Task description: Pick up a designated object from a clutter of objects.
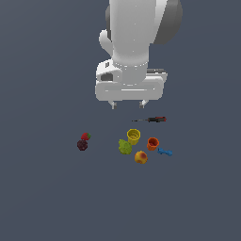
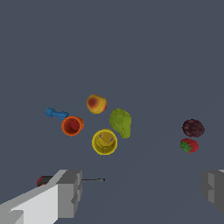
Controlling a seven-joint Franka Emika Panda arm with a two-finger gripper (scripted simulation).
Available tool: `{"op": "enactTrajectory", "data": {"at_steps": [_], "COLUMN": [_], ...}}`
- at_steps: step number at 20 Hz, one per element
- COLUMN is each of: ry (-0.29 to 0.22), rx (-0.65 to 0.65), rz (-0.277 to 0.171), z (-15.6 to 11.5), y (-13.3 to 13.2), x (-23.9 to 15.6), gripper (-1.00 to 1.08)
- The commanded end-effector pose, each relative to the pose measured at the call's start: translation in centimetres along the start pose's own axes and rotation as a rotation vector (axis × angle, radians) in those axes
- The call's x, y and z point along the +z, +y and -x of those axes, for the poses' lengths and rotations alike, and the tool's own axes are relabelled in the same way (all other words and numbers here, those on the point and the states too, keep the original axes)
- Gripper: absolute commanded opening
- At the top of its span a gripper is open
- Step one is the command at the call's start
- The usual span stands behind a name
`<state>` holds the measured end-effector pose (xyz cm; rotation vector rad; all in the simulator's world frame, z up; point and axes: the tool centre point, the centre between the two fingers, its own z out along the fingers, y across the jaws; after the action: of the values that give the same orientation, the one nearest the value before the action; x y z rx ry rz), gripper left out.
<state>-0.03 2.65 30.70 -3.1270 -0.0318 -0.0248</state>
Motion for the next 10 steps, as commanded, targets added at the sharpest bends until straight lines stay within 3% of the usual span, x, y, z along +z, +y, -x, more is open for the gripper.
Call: {"op": "enactTrajectory", "data": {"at_steps": [1, 10], "ry": [0.0, -0.003], "rx": [0.0, -0.011], "rz": [0.0, -0.005], "z": [0.0, -0.39], "y": [0.0, 1.0], "x": [0.0, 0.25], "gripper": [1.0, 1.0]}}
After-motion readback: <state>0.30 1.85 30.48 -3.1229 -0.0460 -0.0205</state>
